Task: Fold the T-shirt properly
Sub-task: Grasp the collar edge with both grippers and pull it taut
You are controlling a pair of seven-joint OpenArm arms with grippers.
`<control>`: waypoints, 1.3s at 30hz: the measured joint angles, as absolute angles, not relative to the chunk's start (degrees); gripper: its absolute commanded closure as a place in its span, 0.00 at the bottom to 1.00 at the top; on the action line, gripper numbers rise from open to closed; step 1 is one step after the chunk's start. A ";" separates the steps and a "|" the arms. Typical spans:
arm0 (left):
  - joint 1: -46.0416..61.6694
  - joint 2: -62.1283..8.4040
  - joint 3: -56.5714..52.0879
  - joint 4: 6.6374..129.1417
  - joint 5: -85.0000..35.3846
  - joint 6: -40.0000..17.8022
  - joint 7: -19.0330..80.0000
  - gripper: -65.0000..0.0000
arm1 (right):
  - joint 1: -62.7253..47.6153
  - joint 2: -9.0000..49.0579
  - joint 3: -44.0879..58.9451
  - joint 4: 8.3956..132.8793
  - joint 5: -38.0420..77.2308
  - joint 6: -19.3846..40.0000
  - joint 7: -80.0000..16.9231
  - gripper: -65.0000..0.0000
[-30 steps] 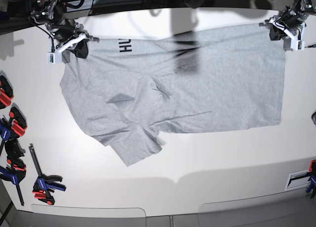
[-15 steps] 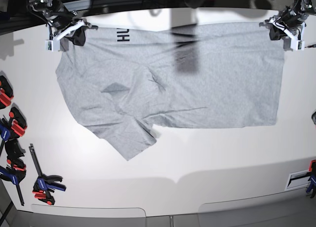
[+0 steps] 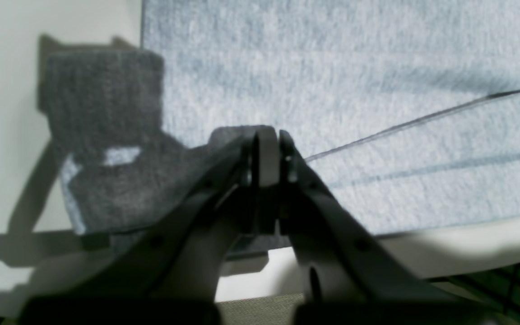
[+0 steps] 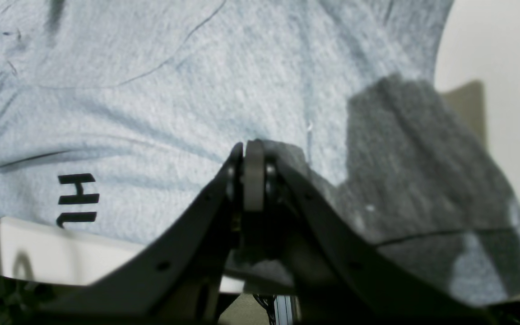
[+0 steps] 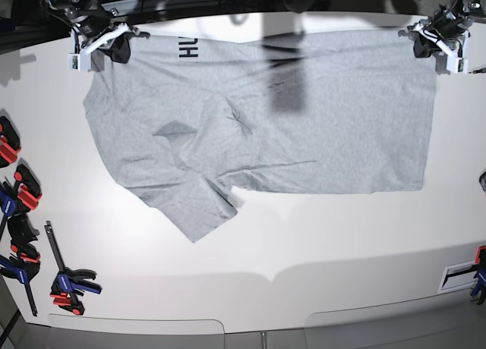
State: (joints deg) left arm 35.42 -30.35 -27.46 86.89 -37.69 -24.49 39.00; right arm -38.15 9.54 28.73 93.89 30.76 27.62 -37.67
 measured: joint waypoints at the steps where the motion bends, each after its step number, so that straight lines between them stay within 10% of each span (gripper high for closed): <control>1: 35.42 -30.35 -27.46 86.89 -37.69 -24.49 39.00 1.00 | -38.15 9.54 28.77 93.89 30.76 27.68 -37.67 1.00; 39: 36.21 -30.37 -27.46 87.02 -38.00 -24.53 39.27 1.00 | -38.13 9.52 28.77 94.30 30.70 27.64 -37.80 1.00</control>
